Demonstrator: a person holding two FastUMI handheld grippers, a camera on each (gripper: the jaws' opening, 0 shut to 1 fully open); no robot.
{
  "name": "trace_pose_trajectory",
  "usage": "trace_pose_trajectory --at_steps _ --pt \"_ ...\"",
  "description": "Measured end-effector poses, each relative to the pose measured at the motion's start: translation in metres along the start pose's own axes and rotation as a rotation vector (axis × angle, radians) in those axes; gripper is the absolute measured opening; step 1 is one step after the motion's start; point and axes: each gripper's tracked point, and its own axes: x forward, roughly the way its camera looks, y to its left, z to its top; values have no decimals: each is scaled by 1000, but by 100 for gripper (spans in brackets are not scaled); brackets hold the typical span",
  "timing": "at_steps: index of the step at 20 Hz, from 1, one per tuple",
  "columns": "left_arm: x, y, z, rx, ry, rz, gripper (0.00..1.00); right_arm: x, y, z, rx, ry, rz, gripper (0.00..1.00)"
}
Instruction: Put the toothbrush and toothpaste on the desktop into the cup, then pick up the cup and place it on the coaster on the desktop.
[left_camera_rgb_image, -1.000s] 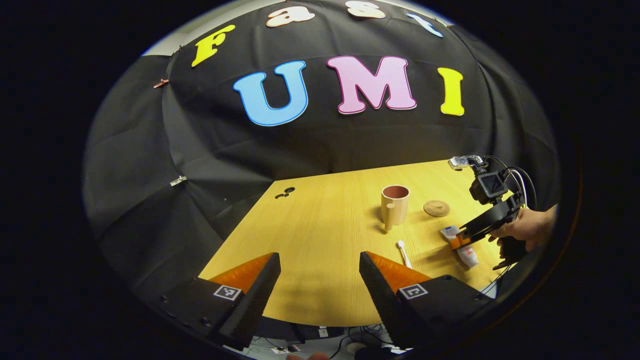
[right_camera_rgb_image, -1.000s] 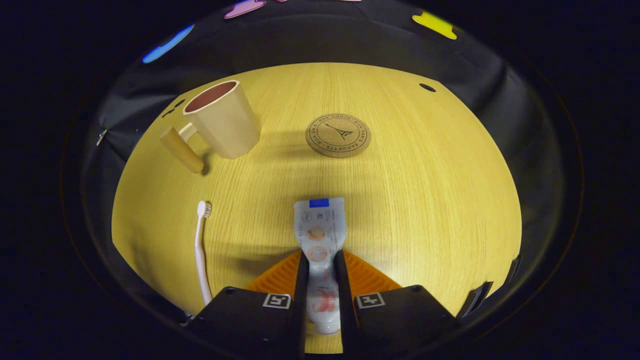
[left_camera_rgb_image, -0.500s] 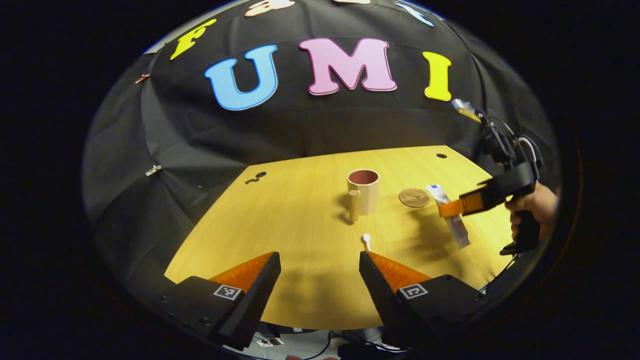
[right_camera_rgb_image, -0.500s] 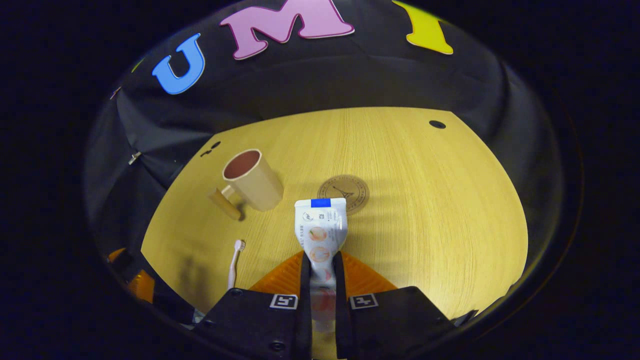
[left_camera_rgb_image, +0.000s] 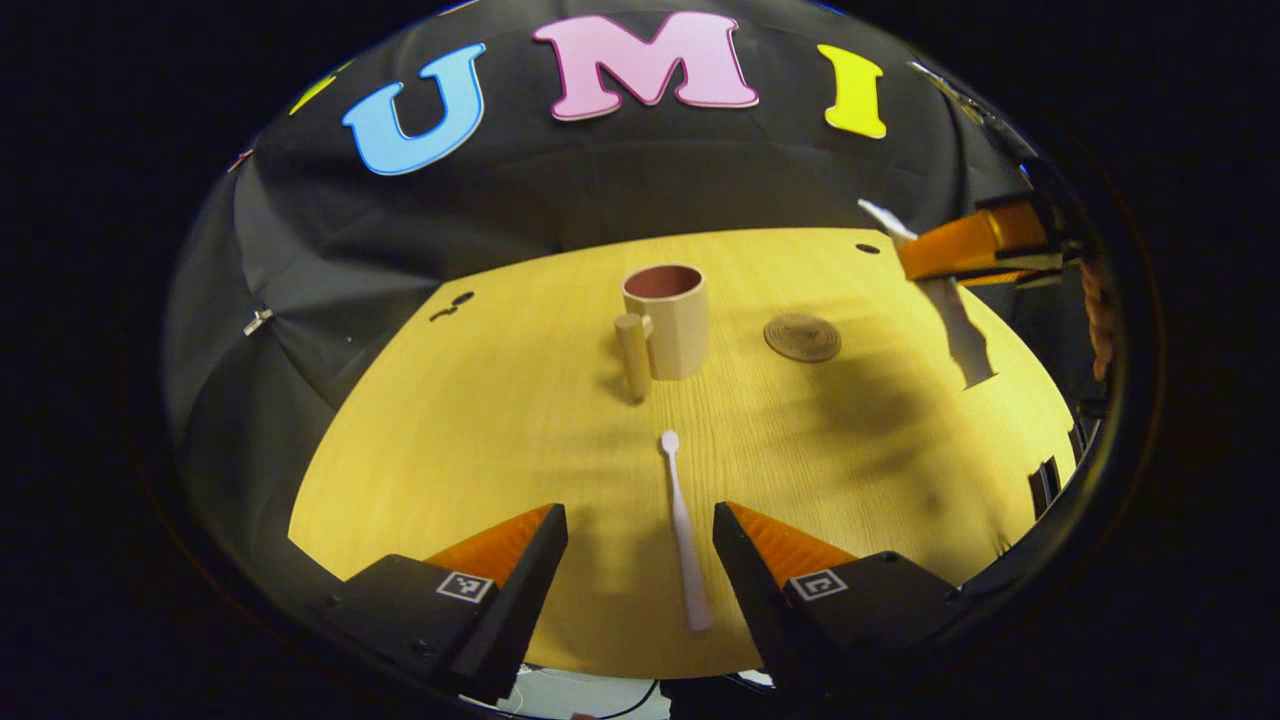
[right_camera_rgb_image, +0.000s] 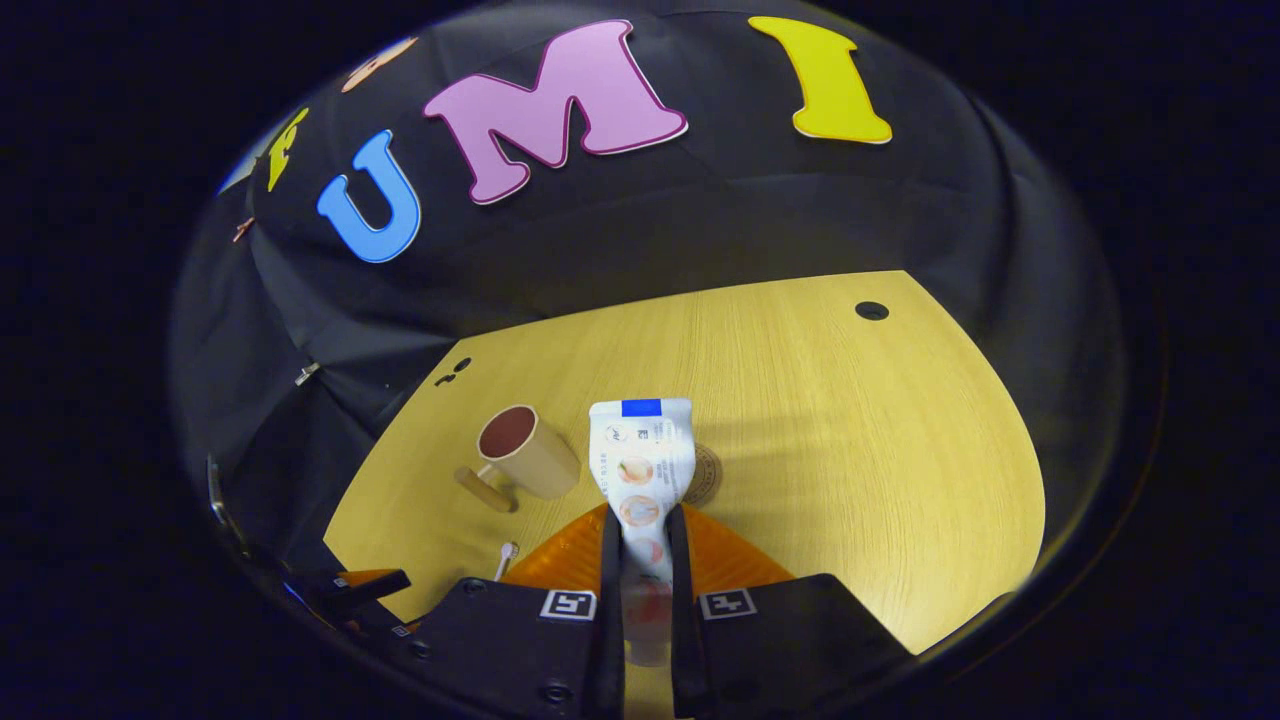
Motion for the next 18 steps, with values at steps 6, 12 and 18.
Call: trace_pose_trajectory --at_steps 6,12,18 --pt "38 -10 -12 -35 94 6 85 -3 -19 1 -9 3 0 23" --pt "56 -14 -19 -79 161 -8 71 -2 -36 3 -1 3 -12 23" --pt "66 -24 -21 -92 192 -55 60 4 -46 6 25 2 -20 17"
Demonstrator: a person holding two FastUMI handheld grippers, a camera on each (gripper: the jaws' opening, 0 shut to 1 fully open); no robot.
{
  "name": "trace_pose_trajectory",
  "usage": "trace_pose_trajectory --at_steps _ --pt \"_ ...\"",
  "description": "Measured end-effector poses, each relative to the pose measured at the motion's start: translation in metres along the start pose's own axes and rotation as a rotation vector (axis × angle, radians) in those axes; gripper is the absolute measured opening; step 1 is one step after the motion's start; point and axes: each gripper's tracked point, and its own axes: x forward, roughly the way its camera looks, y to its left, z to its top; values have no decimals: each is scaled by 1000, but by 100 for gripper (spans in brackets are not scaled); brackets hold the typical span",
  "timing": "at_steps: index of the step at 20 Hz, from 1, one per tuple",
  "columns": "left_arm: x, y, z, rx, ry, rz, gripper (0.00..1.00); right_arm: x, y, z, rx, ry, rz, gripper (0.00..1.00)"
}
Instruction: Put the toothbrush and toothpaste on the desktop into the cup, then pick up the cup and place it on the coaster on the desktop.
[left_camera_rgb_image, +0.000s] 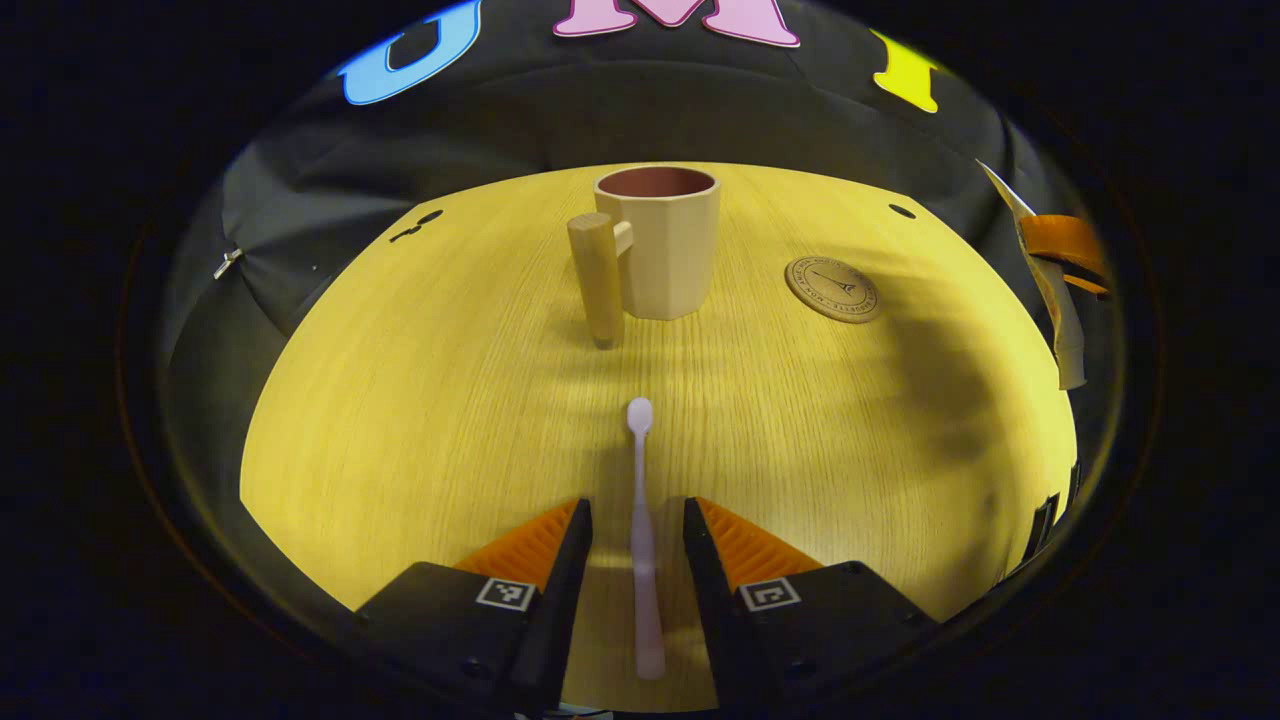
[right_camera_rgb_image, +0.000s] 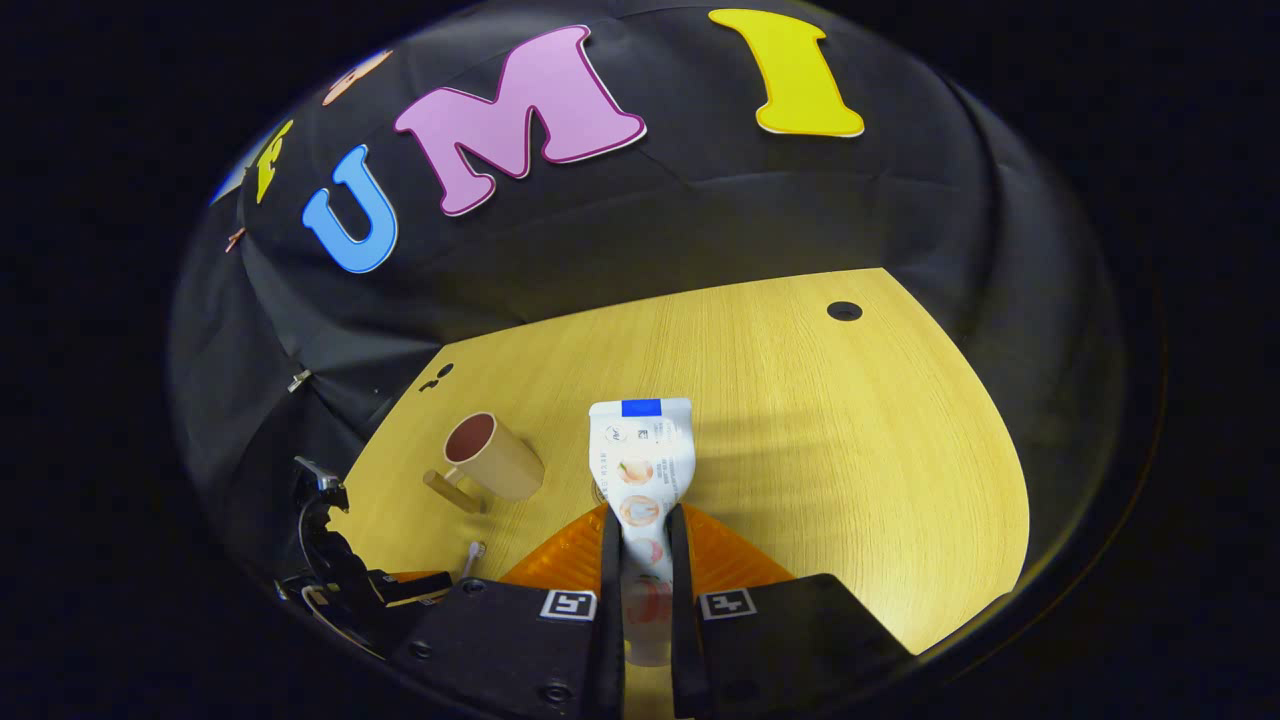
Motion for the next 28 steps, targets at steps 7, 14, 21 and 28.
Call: trace_pose_trajectory --at_steps 7,14,21,28 --pt "2 -12 0 32 50 -66 22 -7 -3 0 42 -18 -14 22" --pt "0 -11 7 16 28 -179 7 -23 -2 -6 104 -65 -35 22" --pt "-31 4 32 -79 -83 -323 6 -30 39 32 138 -229 79 22" --pt "-83 2 71 -140 -222 -517 6 -13 97 84 149 -369 192 22"
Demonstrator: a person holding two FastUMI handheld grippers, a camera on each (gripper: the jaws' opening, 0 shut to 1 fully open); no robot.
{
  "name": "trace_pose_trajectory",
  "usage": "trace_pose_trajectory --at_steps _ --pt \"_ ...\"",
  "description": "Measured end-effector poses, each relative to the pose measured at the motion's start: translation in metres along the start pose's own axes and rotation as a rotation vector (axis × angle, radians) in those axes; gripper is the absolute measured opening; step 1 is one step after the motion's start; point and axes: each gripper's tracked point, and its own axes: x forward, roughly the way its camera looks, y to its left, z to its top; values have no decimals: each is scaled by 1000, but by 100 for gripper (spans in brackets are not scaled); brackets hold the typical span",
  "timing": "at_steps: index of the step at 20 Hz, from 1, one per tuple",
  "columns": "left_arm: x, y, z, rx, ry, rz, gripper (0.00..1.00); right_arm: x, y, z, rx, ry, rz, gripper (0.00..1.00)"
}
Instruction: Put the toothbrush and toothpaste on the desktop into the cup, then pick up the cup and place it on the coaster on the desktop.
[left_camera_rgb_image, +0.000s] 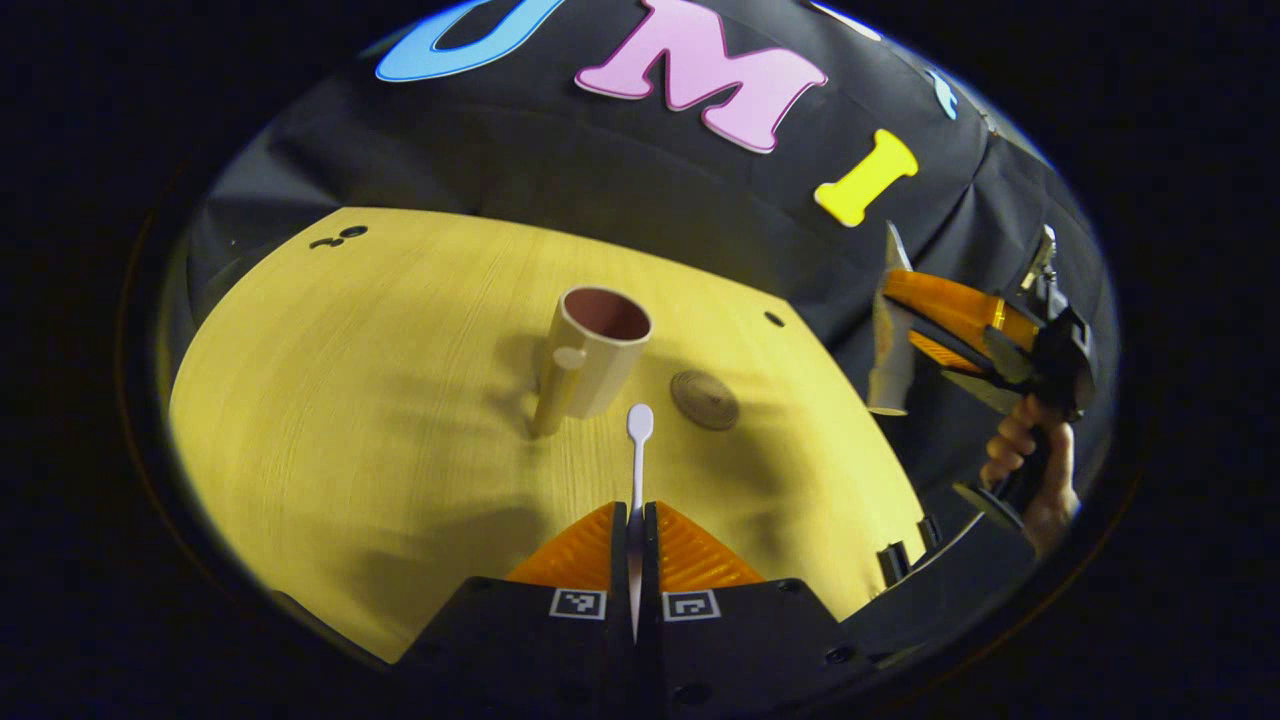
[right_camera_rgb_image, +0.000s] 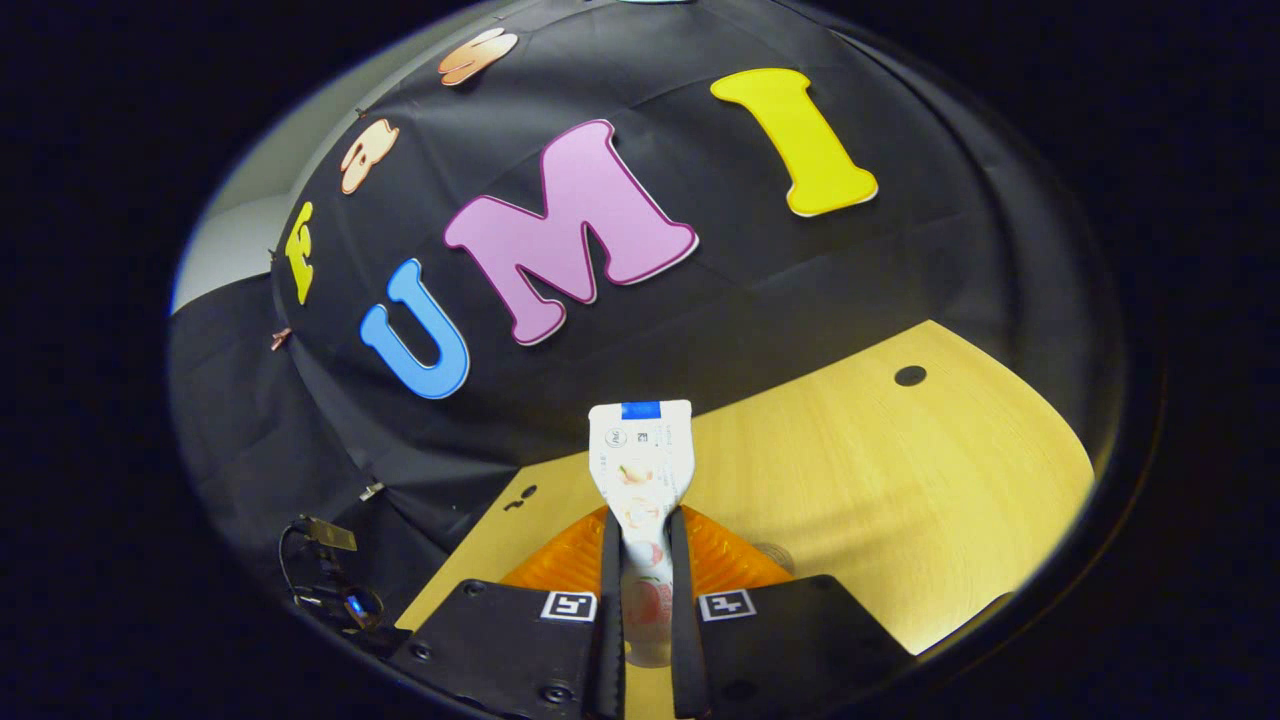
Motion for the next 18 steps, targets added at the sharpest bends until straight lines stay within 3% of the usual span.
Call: trace_pose_trajectory --at_steps 3,10,18 --pt "-9 -6 9 -16 -28 -63 6 24 25 6 -10 -39 46 22" --pt "-46 5 22 -35 -95 -127 6 95 74 -6 -19 -85 124 22" --pt "-76 34 15 -22 -103 -99 6 158 86 -69 -83 -30 105 22"
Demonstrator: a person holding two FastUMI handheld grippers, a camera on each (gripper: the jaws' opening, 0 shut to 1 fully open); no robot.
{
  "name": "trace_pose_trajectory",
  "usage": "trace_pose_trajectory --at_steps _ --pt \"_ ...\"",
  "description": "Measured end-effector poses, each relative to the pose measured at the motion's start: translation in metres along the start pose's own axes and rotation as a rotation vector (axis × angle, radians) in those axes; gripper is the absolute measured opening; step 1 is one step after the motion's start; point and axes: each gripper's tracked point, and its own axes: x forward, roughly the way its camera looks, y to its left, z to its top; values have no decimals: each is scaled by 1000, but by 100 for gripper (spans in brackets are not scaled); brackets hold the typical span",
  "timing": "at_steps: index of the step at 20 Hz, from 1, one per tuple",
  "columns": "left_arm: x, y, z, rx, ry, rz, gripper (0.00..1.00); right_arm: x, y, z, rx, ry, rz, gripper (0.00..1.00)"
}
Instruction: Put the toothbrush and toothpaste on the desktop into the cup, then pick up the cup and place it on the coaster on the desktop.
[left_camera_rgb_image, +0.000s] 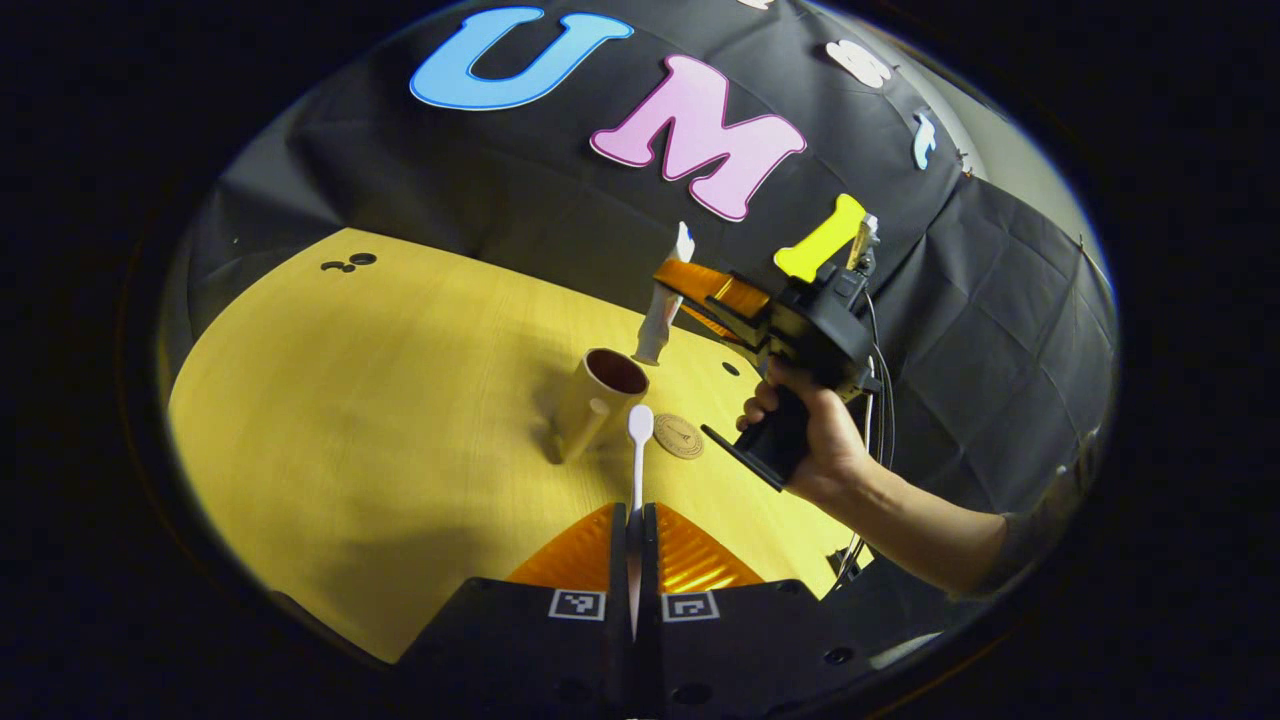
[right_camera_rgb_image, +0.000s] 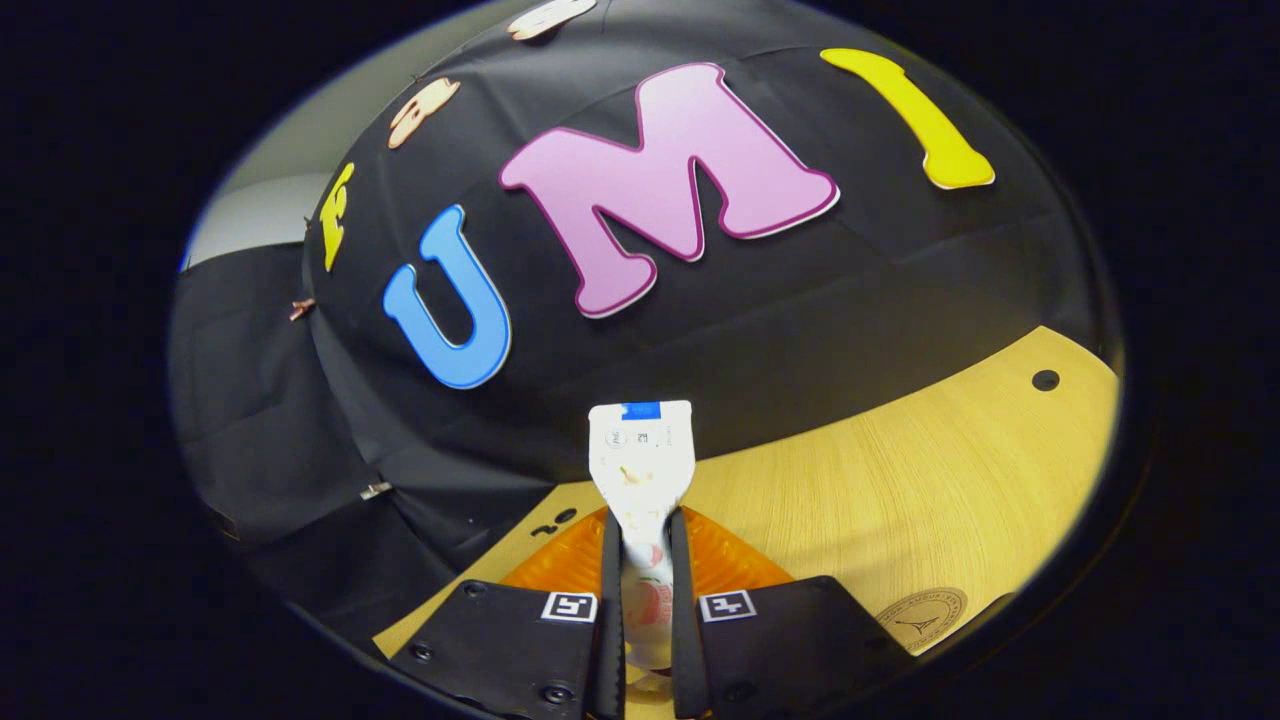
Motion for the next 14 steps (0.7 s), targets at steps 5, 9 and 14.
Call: trace_pose_trajectory --at_steps 5,9,14 --pt "-2 10 -2 -54 2 8 6 10 -10 -32 -44 48 -32 22" --pt "-2 14 -1 -99 -8 18 6 8 -16 -47 -77 84 -42 23" --pt "0 11 2 -79 -8 20 6 -4 -18 -60 -103 142 -36 29"
